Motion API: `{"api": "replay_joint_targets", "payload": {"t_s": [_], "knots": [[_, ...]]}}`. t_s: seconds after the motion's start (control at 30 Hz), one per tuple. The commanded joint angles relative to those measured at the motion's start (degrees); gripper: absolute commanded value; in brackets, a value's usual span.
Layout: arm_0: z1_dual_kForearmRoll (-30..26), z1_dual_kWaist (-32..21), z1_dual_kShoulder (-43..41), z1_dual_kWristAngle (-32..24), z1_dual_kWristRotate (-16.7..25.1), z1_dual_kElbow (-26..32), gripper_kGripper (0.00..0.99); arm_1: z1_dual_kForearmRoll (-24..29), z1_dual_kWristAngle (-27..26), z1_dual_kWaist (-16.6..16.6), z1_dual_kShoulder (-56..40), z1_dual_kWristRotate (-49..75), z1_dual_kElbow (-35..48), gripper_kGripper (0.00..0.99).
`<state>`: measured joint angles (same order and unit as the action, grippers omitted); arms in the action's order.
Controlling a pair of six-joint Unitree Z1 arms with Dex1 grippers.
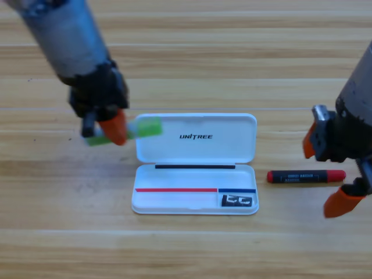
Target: Clean up eraser and pencils
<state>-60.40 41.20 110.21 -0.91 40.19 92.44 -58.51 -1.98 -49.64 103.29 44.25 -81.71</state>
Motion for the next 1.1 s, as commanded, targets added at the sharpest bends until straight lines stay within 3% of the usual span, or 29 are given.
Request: {"api": "replay_joint_targets", "payload": {"t_s": [0.03,0.27,0.67,0.93,1.1], "knots": [[-0.4,5.6,7.6,-0.8,-1.6,2.2,0.000,2.8,1.5,9.2,8.3,3.2,1.5,0.977],[-0.4,6.6,12.5,-2.2,-0.7,4.5,0.000,7.2,3.3,12.1,16.1,6.6,-1.8,0.950],[-0.4,7.0,16.2,-2.6,-0.6,6.5,0.000,8.9,4.9,12.8,22.5,8.9,-5.0,0.920],[-0.2,7.5,18.5,-3.0,-0.6,7.3,0.000,9.1,5.1,13.0,24.2,9.6,-5.3,0.824],[-0.1,8.0,19.3,-3.1,-0.8,7.8,0.000,9.3,4.7,13.0,24.9,9.9,-5.2,0.822]]}}
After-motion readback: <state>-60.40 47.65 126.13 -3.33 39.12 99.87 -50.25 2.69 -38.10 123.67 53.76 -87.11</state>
